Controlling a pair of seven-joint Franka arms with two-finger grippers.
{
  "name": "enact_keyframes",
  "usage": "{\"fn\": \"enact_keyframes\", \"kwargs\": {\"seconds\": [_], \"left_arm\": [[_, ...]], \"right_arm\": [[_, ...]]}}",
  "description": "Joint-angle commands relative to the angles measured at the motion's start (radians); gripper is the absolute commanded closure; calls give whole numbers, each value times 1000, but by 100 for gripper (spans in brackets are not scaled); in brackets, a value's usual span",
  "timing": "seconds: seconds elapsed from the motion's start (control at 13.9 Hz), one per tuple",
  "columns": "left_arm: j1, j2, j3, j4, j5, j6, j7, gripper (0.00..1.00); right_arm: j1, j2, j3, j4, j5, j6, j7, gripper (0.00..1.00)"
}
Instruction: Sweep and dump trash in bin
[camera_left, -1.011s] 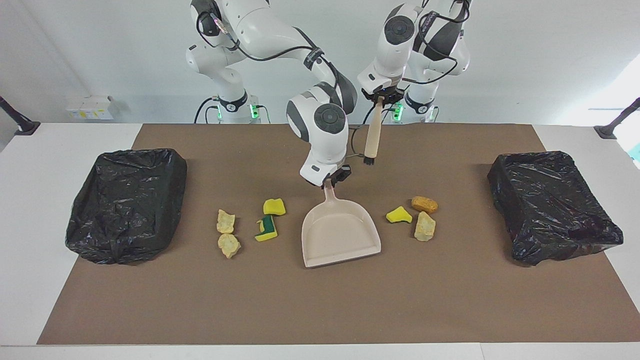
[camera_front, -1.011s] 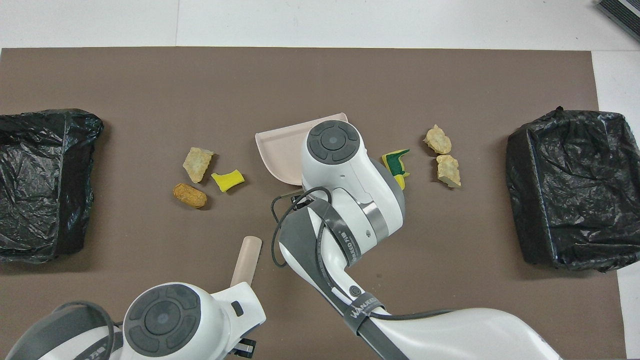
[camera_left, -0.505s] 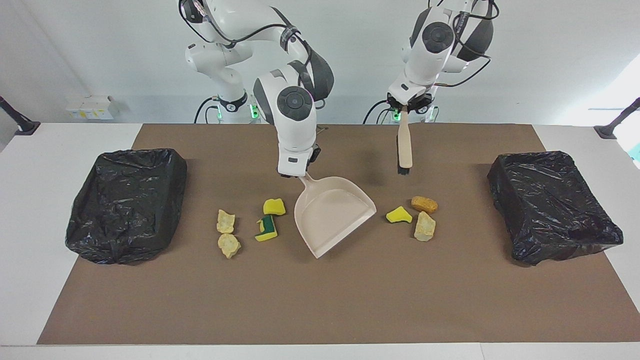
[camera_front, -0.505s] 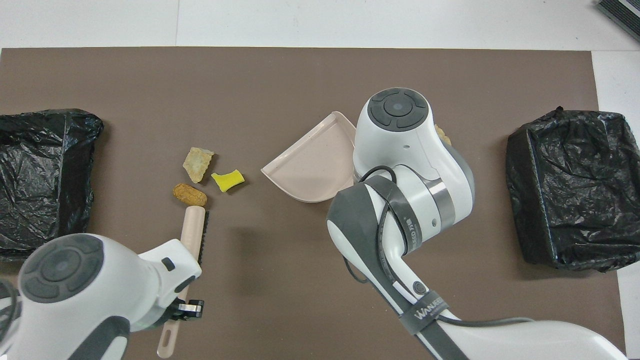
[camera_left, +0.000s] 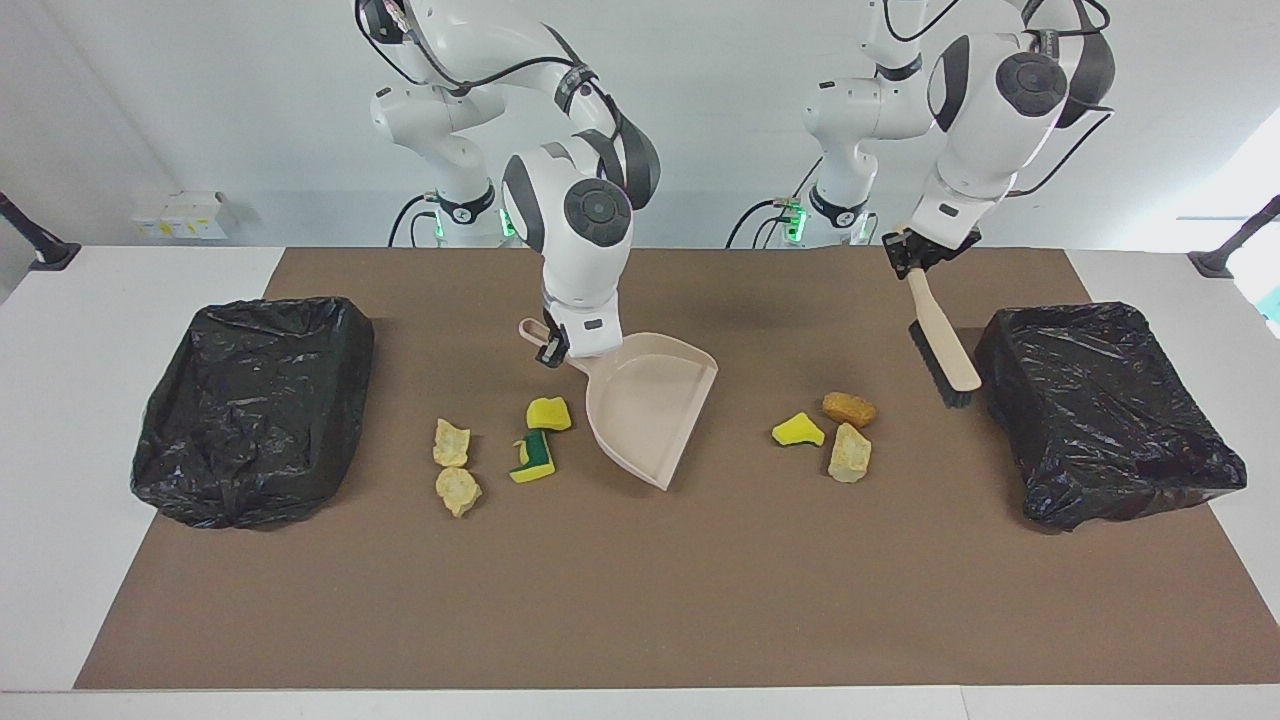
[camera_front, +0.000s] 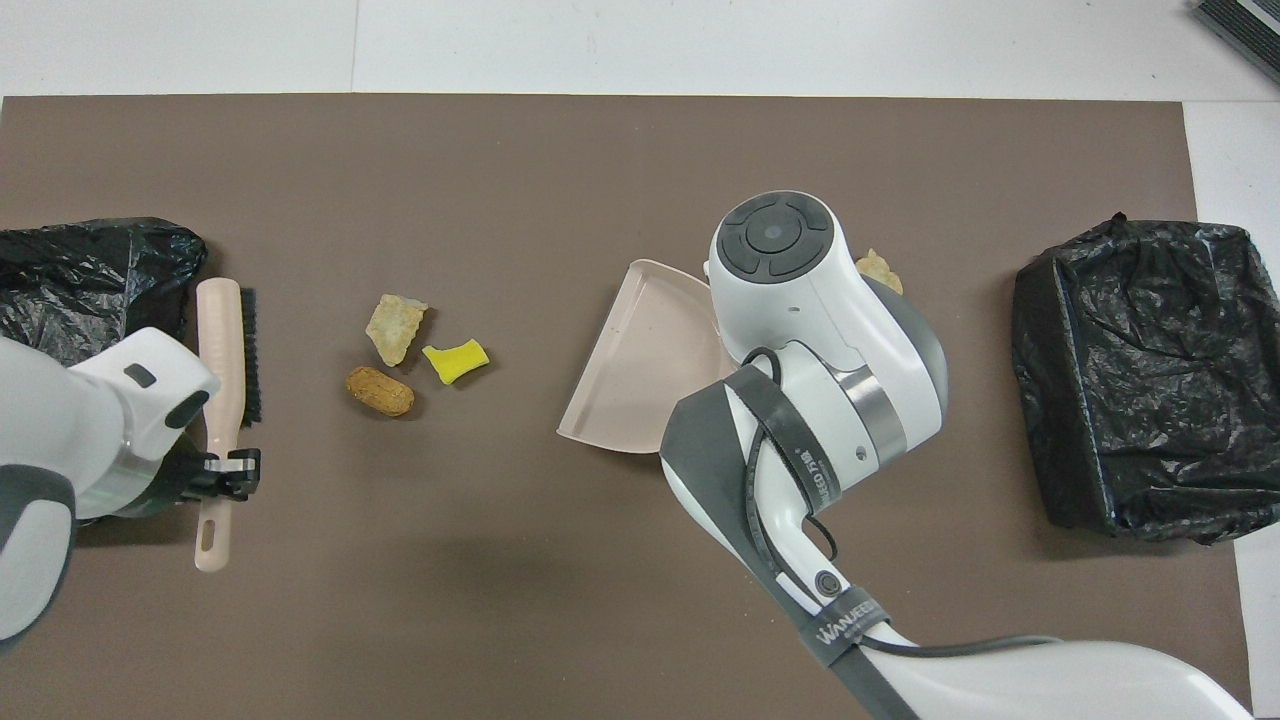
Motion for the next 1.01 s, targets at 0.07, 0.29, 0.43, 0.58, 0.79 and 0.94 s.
{"fn": "enact_keyframes", "kwargs": {"seconds": [0.07, 0.29, 0.43, 0.58, 0.79, 0.94], "left_arm": [[58, 121, -12, 62, 18, 78, -11, 100], [107, 146, -13, 62, 18, 144, 10, 100], [89, 192, -15, 30, 18, 155, 16, 100], [34, 214, -18, -18, 15, 203, -5, 100], [-18, 200, -18, -117, 14, 289, -10, 100], [-37, 192, -21, -142, 3, 300, -19, 100]], "right_arm": [[-20, -56, 8, -113, -79, 113, -234, 100], [-8, -56, 8, -147, -146, 119, -235, 100], [14, -46, 8, -157, -186, 125, -230, 100], [20, -45, 8, -179, -197, 148, -219, 100], [20, -48, 8, -197, -211, 173, -216, 100], [21, -48, 10, -208, -211, 191, -215, 100]]}}
